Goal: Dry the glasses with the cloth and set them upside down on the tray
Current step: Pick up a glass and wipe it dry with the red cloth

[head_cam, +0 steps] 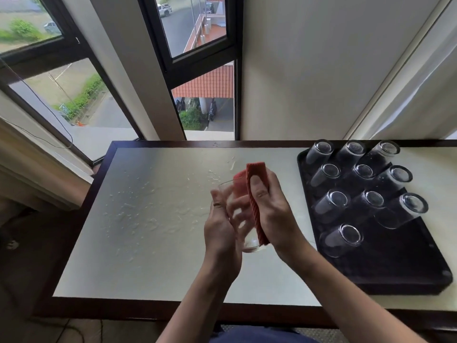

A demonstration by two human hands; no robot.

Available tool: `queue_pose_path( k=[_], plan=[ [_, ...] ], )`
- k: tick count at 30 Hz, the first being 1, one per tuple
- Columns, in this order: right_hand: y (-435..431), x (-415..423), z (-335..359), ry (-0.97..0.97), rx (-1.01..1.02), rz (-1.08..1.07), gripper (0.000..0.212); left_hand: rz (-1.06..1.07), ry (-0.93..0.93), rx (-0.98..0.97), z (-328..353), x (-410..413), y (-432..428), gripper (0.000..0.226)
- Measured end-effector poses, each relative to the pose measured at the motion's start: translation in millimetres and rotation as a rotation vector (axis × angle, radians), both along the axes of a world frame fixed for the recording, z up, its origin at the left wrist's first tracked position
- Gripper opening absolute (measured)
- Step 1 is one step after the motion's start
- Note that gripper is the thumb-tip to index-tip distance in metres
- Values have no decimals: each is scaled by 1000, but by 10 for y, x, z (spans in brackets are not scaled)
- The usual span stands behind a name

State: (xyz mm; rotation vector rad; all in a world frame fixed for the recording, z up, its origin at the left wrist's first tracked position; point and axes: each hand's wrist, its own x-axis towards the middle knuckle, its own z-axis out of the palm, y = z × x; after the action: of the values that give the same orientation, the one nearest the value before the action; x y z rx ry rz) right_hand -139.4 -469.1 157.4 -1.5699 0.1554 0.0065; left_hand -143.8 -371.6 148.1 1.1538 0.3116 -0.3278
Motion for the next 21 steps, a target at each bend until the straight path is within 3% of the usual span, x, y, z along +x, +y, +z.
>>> queue_pose_path(
  k=[3, 8, 10, 13, 15, 18, 21],
  plan=[
    [68, -146, -2, -16, -164, -30, 56, -93, -13, 50, -17, -17, -12, 89],
    [193, -461, -44, -54, -380, -40, 66, -60, -1, -98, -77, 8, 74, 75],
    [155, -384, -43, -50, -296, -7, 59, -59, -31, -33, -61, 19, 80, 78],
    [27, -113, -10, -8, -4, -7, 36, -114, -89, 87, -13, 28, 57, 82],
    [8, -32, -31, -4, 36, -35, 44, -103, -82, 75, -32, 39, 52, 76],
    [122, -186, -60, -54, -214, -70, 70, -69, -9, -10, -55, 59, 64, 71],
    [199, -384, -83, -109, -370, -63, 72, -81, -21, -85, -57, 11, 66, 67]
  ],
)
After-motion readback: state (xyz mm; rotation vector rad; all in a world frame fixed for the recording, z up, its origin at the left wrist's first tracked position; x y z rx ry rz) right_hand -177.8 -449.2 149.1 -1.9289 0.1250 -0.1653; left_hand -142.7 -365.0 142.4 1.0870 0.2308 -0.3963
